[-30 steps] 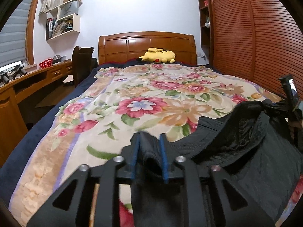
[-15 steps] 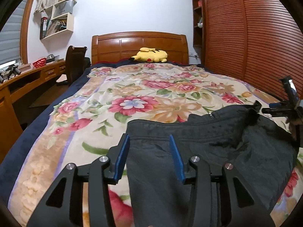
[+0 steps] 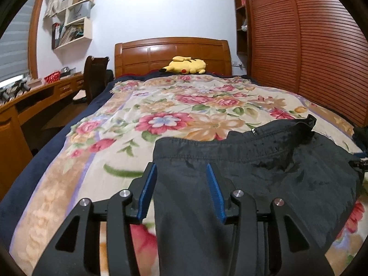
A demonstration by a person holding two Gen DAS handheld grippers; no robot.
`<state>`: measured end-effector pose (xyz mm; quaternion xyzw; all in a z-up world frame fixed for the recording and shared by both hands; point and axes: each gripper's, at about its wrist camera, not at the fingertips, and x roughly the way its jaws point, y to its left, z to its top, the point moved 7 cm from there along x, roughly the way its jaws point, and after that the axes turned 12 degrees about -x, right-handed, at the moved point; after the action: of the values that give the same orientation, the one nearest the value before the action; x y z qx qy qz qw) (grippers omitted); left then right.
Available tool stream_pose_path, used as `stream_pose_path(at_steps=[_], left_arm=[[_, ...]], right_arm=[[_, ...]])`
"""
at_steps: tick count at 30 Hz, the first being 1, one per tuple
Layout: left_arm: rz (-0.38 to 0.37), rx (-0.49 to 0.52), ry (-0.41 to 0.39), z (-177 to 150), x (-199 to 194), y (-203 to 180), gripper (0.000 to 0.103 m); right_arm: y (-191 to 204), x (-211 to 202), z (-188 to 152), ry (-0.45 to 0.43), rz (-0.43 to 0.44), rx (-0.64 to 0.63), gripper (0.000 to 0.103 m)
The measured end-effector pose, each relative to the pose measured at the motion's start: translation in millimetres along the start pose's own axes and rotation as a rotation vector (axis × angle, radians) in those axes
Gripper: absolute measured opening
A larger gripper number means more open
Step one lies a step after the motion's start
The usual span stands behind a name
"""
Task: Fold large clothes
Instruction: 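Lower the hem onto the collar and open both tools, then withdraw both open tools from the folded jacket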
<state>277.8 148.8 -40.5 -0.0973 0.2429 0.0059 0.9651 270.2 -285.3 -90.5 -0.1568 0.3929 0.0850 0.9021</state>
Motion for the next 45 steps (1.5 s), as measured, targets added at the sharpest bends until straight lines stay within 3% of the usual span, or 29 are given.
stream_pose_path(at_steps=[9, 15, 19, 37, 41, 45], left_arm=[[0.05, -0.052, 0.129, -54.8, -46.0, 41.5, 0.043], [0.027, -0.07, 0.186, -85.2, -71.5, 47.4, 0.045], [0.026, -0.048, 0.198, -90.1, -77.5, 39.7, 0.05], [0.084, -0.026, 0.321, -116.5, -45.2, 29.9, 0.05], [0.094, -0.004, 0.316, -116.3, -46.3, 25.8, 0.05], [0.057, 0.002, 0.301, -113.4, -54.0, 21.0, 0.05]], right_arm=[[-3.5, -10.4, -28.7, -0.008, 0.052, 0.038, 0.071], [-3.8, -5.3, -39.2, -0.036, 0.072, 0.089, 0.072], [-5.3, -2.8, -43.6, -0.052, 0.095, 0.104, 0.072], [-3.2, -1.6, -57.1, -0.064, 0.16, 0.148, 0.073], [-2.9, -2.8, -58.3, -0.063, 0.188, 0.164, 0.073], [-3.0, -3.6, -59.3, -0.062, 0.189, 0.163, 0.073]])
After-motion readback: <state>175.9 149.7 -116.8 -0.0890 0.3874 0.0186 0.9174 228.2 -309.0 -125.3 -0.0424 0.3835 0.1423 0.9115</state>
